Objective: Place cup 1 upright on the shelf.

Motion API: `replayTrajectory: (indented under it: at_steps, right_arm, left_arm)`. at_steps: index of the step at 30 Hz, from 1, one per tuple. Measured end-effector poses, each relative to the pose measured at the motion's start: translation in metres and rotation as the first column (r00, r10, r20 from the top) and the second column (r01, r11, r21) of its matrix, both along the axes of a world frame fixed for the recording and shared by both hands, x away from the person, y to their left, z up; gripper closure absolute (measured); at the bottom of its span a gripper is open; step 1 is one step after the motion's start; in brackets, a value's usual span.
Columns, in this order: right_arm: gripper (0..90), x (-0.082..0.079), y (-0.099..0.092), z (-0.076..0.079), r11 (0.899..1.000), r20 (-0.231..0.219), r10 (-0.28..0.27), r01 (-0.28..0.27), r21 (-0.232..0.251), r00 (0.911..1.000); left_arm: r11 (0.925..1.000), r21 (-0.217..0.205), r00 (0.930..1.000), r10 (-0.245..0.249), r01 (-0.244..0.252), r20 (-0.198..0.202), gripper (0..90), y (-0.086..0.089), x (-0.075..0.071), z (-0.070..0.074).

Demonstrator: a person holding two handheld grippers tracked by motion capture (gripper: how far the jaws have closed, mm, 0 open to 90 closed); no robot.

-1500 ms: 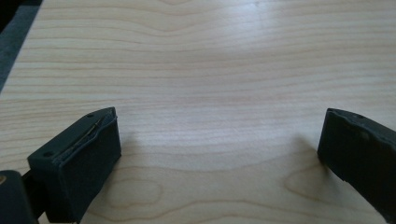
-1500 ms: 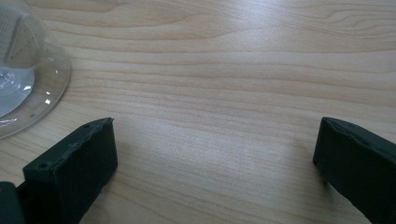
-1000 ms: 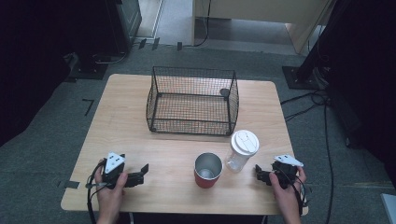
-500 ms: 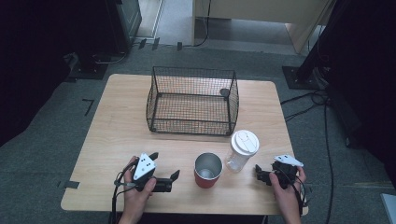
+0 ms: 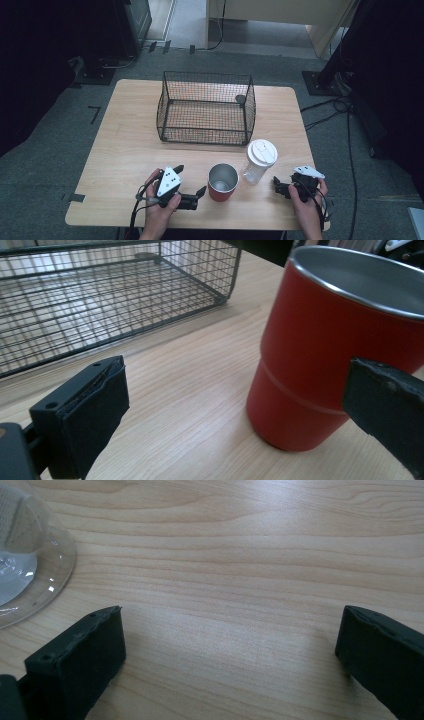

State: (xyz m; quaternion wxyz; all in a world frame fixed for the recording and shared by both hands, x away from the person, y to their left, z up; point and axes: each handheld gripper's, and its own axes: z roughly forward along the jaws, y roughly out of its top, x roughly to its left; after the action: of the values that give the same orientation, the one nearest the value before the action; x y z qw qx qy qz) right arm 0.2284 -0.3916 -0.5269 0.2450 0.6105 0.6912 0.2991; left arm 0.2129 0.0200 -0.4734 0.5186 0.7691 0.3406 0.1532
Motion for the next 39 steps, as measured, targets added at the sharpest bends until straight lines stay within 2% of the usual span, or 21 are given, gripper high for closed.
replayTrajectory:
  at_steps: [15, 18, 29, 37, 39]
  right_arm:
    - [0.0, 0.0, 0.0, 0.0, 1.0, 0.0, 0.0, 0.0, 0.0, 1.0]
    - [0.0, 0.0, 0.0, 0.0, 1.0, 0.0, 0.0, 0.0, 0.0, 1.0]
    - [0.0, 0.0, 0.0, 0.0, 1.0, 0.0, 0.0, 0.0, 0.0, 1.0]
    - [0.0, 0.0, 0.0, 0.0, 1.0, 0.0, -0.001, 0.001, 0.001, 1.0]
    - [0.0, 0.0, 0.0, 0.0, 1.0, 0.0, 0.0, 0.0, 0.001, 1.0]
  left_arm:
    - [0.9974, -0.041, 0.9982, -0.058, 0.059, 0.015, 0.0, -0.017, -0.006, -0.002]
    - [0.9946, -0.054, 0.9959, -0.088, 0.089, 0.022, 0.0, -0.023, -0.009, -0.002]
    - [0.9859, -0.096, 0.9899, -0.133, 0.137, 0.049, 0.0, -0.043, -0.009, -0.009]
    - [0.9852, -0.098, 0.989, -0.135, 0.141, 0.06, 0.0, -0.056, -0.006, -0.011]
    - [0.9864, -0.086, 0.989, -0.136, 0.14, 0.059, 0.0, -0.061, -0.005, -0.014]
